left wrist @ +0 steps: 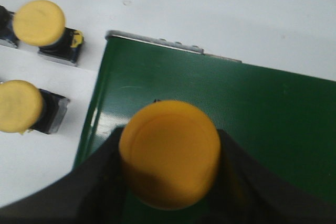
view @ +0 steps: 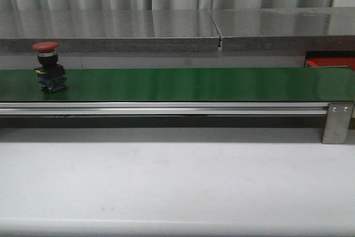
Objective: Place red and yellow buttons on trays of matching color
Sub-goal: 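Set the yellow button on the belt behind the red one and release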
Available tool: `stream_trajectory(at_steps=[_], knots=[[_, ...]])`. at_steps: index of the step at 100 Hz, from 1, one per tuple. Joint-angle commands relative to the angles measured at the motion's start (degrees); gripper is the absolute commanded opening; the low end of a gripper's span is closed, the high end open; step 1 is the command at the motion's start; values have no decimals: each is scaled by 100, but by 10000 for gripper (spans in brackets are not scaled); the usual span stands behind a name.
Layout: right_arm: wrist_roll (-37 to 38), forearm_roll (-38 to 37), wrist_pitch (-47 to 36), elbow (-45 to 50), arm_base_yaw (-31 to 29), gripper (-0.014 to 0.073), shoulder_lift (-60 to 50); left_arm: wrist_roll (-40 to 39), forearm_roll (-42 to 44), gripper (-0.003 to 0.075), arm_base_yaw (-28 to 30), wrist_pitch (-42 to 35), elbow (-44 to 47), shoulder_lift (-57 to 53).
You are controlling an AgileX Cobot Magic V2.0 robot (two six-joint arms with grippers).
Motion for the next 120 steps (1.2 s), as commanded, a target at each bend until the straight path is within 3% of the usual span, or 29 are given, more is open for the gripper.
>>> stream_trajectory(at_steps=[1,36,48,67,79,120], knots=[[-49,90,-270,-156,16,-68,-36,-22,139,-9,-149,-125,-180,-225],[-49,90,-270,-156,16,-68,-36,-36,215,27,-224,75,-180,-187],[-49,90,-270,-156,16,-68,-36,-36,215,159,-224,114,-180,-187],[-49,90,-270,-156,16,-68,-36,-36,215,492,-233,136,-180,-187],[-49,90,-270,-156,16,-68,-36,-36,215,613,-272,136,-180,-187],[-49,90,-270,-156,16,-68,-36,-36,191,631,-322,-84,-180,-630]])
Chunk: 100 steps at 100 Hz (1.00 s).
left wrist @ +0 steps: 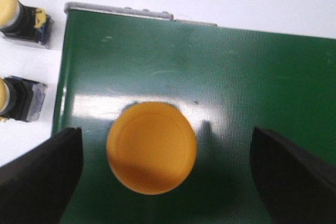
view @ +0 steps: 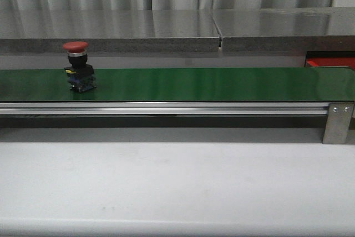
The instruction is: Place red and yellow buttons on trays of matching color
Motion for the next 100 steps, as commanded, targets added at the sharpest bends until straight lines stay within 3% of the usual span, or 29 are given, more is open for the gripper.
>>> stream_trajectory(at_steps=[1,19,42,71,89,100], knots=[[-49,90,-270,-156,16,-68,-36,-36,-83,631,-50,-355,-180,-549],[-49,90,-270,-156,16,-68,-36,-36,-83,631,-233,-399,-180,-1154],[-49,90,-270,-156,16,-68,-36,-36,-104,628,-899,-820,218,-2071],[-49,90,-270,-156,16,-68,-36,-36,-190,617,-1880,-1899,1958,-3856],[-49,90,-270,-156,16,-68,-36,-36,-484,615,-2011,-2312,3065,-5006],[-49,90,-270,-156,16,-68,-36,-36,-484,525,-2011,-2390,3675,-5574]])
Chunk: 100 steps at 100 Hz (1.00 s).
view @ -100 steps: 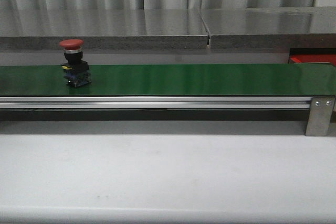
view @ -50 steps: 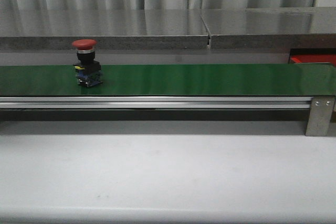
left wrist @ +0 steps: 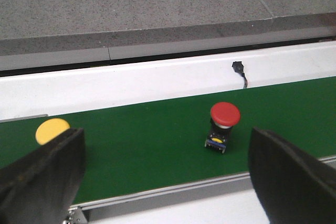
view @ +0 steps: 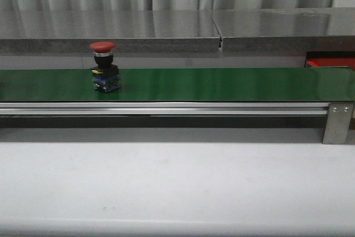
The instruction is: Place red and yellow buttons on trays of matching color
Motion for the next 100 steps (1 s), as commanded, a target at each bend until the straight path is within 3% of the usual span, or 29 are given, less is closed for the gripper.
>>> stream_trajectory(at_steps=[1,27,60,65,72,82,87,100], knots=[[-49,90,-270,-156,16,-68,-36,-36,-127,515,-49,-512,285,-474],[-49,95,-273,-156,16,-68,-36,-36,-153,-20,-49,-536,1296,-1616],[-49,203,-96,-156,16,-30,-28,-36,-166,-20,-49,-684,1616,-2063],[-49,215,20,-156,16,39,-28,-36,-166,-20,-49,-658,1616,-2051],[-49,242,198,-156,16,209,-28,-36,-166,-20,-49,-658,1616,-2051],[-49,312,386,-156,16,545,-28,-36,-166,-20,-49,-658,1616,-2051],[-49,397,435,-156,16,674,-28,-36,-166,-20,-49,-658,1616,-2051],[-45,692,511,-163,16,624,-28,-36,-166,-20,-49,-658,1616,-2051]])
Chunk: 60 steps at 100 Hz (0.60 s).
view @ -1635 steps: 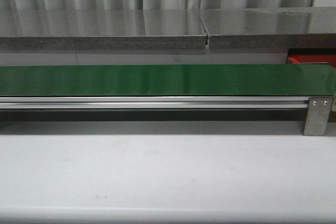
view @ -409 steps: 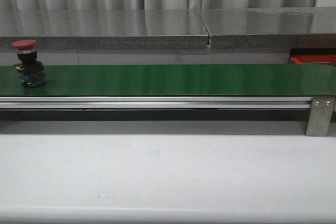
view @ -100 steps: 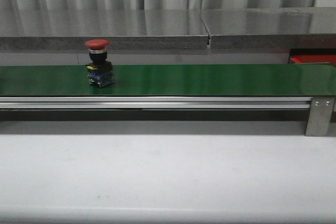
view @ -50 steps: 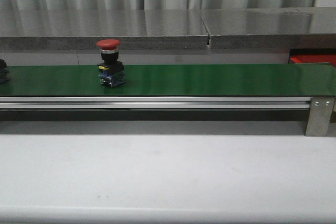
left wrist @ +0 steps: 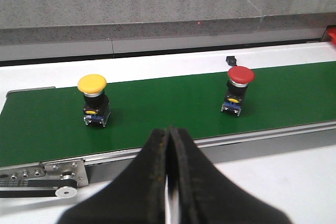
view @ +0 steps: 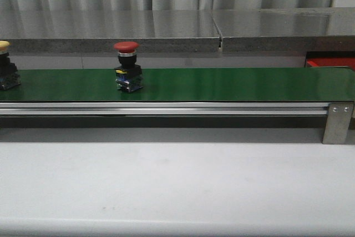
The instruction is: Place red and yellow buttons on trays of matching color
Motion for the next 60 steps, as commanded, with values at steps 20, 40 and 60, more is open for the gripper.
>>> stream_trajectory(at_steps=[20,40,60], knots=[[-136,357,182,-543,16,622,508,-36,-86,-20,-36,-435,-162,35],[-468,357,493,-1374,487,622,1751,-36,-86,-20,-36,-435,-162,35],[-1002,306,476,-2372,1210,622,3095,-36,-86,-20,-36,-435,-162,35]])
